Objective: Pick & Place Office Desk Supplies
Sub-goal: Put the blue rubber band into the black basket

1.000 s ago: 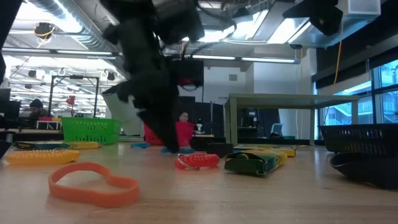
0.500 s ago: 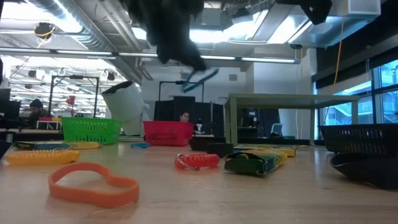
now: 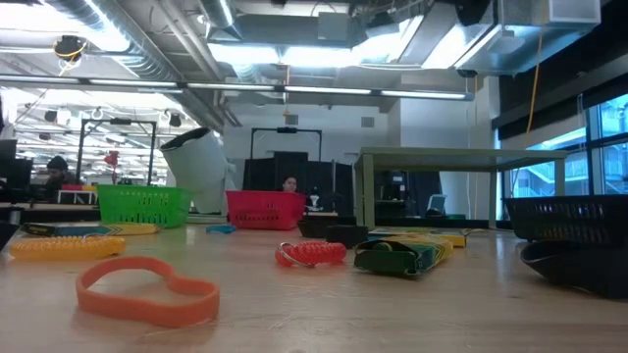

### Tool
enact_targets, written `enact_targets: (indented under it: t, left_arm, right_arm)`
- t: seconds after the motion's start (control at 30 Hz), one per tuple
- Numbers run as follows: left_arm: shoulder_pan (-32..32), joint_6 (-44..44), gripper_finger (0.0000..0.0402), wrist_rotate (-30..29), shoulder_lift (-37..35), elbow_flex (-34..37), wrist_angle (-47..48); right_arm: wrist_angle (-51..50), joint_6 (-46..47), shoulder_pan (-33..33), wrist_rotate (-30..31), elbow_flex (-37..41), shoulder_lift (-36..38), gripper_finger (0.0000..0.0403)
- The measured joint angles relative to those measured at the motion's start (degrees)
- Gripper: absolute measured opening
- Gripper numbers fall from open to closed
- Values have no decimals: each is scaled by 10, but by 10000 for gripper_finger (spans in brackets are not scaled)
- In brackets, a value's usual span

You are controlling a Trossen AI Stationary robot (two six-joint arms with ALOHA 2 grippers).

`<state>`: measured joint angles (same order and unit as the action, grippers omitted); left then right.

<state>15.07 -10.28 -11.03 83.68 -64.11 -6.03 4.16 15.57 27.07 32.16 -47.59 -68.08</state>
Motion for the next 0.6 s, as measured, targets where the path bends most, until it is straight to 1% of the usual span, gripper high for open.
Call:
enact_targets:
  t: [0.1,0.23,0.4,0.6]
  left_arm:
    - [3,5,2,25,-7,0,-26]
    - [2,12,2,45,-10,0,-48]
    - [2,16,2,57,-11,0,-67]
    - [1,17,2,57,-11,0,-80]
  right_arm:
    - [37,-3,0,0,0,-19,260]
    - [99,-31,0,-9,0,-40,256]
    - [170,-59,0,-26,0,-55,254]
    - [203,-73,-1,-31,0,-59,254]
